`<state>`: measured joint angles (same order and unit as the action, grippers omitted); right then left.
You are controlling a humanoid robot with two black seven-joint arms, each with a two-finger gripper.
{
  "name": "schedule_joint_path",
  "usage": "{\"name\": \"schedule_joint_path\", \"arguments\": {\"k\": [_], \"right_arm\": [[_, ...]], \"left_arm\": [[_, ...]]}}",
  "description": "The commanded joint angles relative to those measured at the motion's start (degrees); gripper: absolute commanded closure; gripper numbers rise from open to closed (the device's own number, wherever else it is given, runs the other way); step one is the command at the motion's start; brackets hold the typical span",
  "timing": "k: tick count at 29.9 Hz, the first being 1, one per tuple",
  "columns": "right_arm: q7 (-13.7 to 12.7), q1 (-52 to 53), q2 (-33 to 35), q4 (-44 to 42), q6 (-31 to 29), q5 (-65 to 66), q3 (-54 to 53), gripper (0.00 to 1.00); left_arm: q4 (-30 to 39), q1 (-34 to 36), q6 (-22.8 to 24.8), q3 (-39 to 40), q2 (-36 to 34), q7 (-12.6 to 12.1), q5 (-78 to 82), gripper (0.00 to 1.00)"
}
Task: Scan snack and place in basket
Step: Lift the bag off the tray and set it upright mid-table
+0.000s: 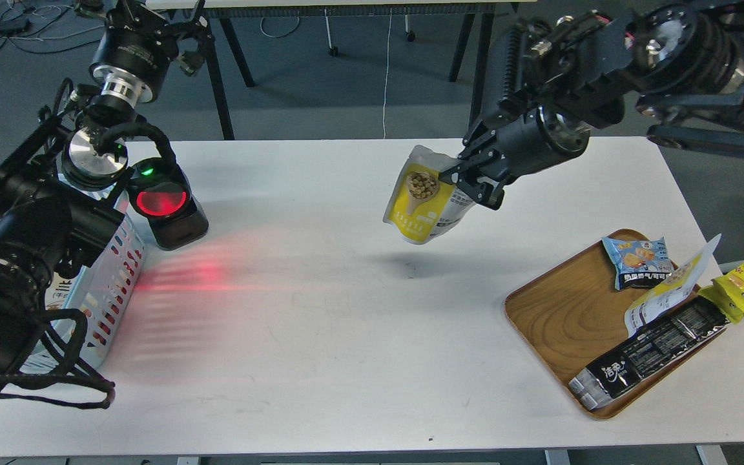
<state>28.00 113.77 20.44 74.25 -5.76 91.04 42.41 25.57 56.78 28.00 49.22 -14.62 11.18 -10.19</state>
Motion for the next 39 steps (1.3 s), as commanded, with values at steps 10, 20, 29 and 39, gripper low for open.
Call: {"name": "schedule_joint_path", "arguments": {"k": [10, 20, 29, 39], "right_arm": [[0.0, -6.6, -18.1, -10.4, 2.1, -3.7, -0.1, 1.0], [0.0, -12.6, -20.4, -18.2, 2.2, -3.4, 0.1, 1.0], [0.0, -13.4, -20.4, -19.7, 2.2, -3.0, 1.3, 1.0], [0.0, -14.9, -20.4, -19.7, 2.5, -2.9, 2.1, 1.0]], "left_arm": [[-0.1, -0.1, 0.0, 0.0, -0.1, -0.1, 0.1, 0.01], [-0.4, -0.4, 0.0, 0.1, 0.4, 0.2, 0.1, 0.01], [-0.4, -0.3, 0.0, 0.1, 0.2, 0.2, 0.1, 0.01], [-0.4, -0.2, 0.0, 0.1, 0.2, 0.2, 0.1, 0.01]]}}
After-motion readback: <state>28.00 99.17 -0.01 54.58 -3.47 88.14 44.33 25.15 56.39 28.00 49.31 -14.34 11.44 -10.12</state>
